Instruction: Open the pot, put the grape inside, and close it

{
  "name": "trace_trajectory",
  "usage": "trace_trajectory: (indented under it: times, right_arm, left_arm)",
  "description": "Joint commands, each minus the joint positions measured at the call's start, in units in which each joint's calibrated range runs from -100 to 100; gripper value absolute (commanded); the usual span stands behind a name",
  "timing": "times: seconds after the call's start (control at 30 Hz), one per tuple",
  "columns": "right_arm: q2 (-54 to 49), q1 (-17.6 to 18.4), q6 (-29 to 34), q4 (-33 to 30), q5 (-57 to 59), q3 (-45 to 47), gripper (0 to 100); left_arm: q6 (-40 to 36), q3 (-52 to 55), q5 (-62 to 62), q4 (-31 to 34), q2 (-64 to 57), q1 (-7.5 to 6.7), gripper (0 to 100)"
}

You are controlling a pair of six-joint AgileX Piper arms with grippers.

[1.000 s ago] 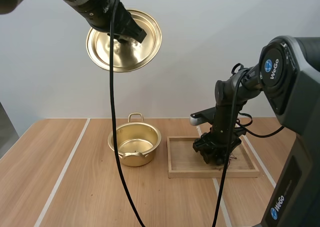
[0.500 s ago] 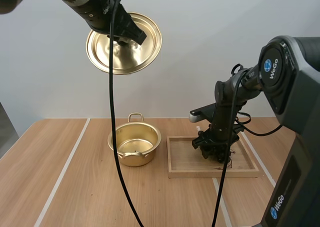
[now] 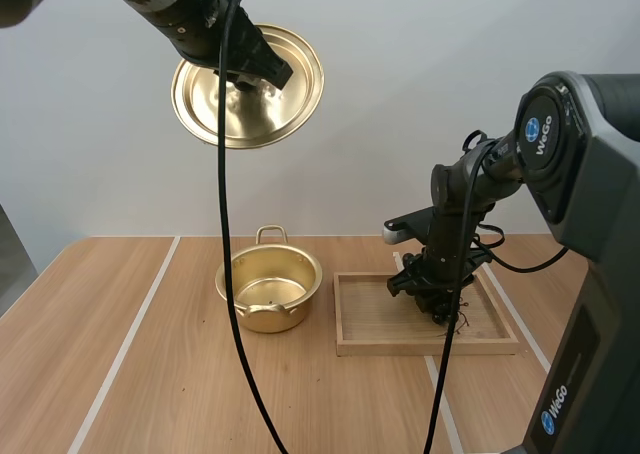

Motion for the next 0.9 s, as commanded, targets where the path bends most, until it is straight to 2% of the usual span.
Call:
trace_trajectory:
  times: [0.0, 0.77, 0.87]
  right_arm:
    - [1.3, 0.1, 0.3, 2.0, -1.4, 0.3, 0]
    - [-19.1, 0.1, -4.0, 2.0, 7.7, 0.0, 0]
    - [-19.6, 0.1, -6.1, 4.4, 11.7, -3.0, 0]
  left_arm:
    - [-0.5, -0.5, 0.1, -0.3, -0.5, -0.17, 0]
    - [-0.5, -2.8, -4.4, -2.3, -3.4, -0.17, 0]
    - [-0.5, -5.0, -4.8, -2.3, -5.0, -0.17, 0]
